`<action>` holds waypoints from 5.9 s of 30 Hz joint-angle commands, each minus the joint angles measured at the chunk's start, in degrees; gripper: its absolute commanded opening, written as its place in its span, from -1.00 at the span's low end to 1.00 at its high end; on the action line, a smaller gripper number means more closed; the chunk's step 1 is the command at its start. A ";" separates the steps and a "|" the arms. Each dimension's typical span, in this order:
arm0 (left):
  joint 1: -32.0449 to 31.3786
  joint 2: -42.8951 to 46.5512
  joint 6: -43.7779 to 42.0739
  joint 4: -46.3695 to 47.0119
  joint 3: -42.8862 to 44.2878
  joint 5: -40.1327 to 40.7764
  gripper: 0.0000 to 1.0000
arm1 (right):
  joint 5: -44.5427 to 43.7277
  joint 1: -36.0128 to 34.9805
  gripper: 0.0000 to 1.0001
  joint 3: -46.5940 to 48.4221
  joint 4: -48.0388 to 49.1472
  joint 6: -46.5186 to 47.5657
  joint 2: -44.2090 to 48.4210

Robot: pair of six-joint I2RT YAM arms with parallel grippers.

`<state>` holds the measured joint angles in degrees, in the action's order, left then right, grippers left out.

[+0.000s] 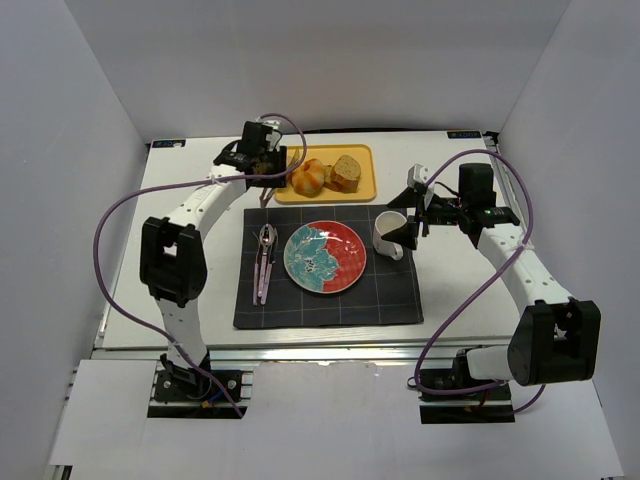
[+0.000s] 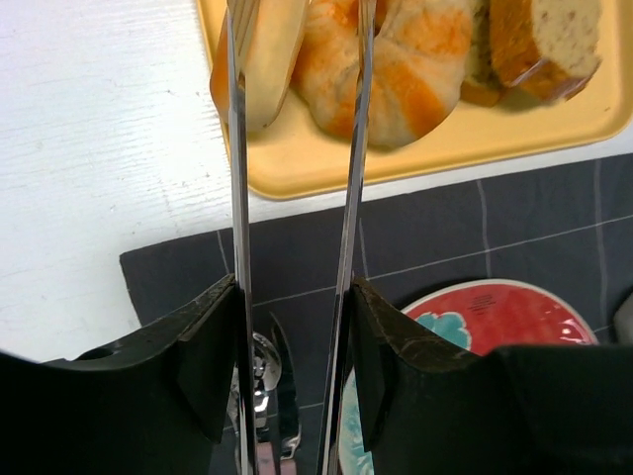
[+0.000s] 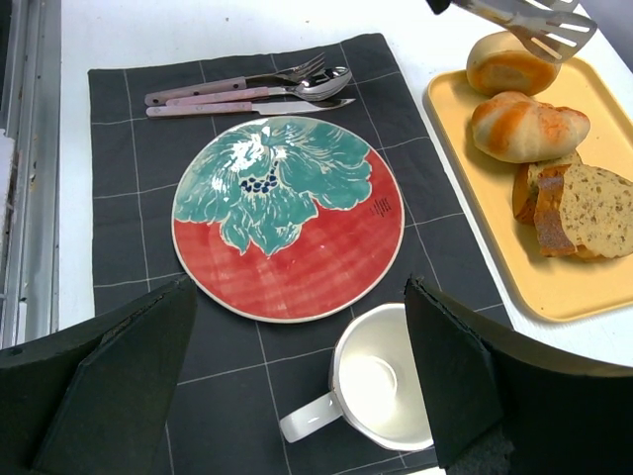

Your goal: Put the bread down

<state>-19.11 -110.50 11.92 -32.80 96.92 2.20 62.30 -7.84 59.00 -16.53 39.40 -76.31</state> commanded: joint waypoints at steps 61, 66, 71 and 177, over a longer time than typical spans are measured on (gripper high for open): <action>-3.12 3.53 -3.75 -3.86 3.62 11.69 -0.88 | 3.35 1.16 0.79 -0.82 1.15 -1.43 1.96; -3.12 8.44 -2.08 -3.33 0.56 11.69 -0.95 | 3.44 1.16 0.79 -0.73 0.98 -1.43 1.78; -3.12 14.77 0.72 -2.54 -4.80 6.78 -0.99 | 3.26 1.33 0.79 -0.38 0.28 -1.08 1.96; -5.67 -11.49 18.22 1.24 12.76 -13.36 0.07 | 4.49 1.42 0.79 -3.19 0.71 -3.01 3.36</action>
<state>-24.77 -123.26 31.00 -31.79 109.54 -10.20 65.12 -6.74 56.34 -17.39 36.42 -74.28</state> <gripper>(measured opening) 0.535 0.895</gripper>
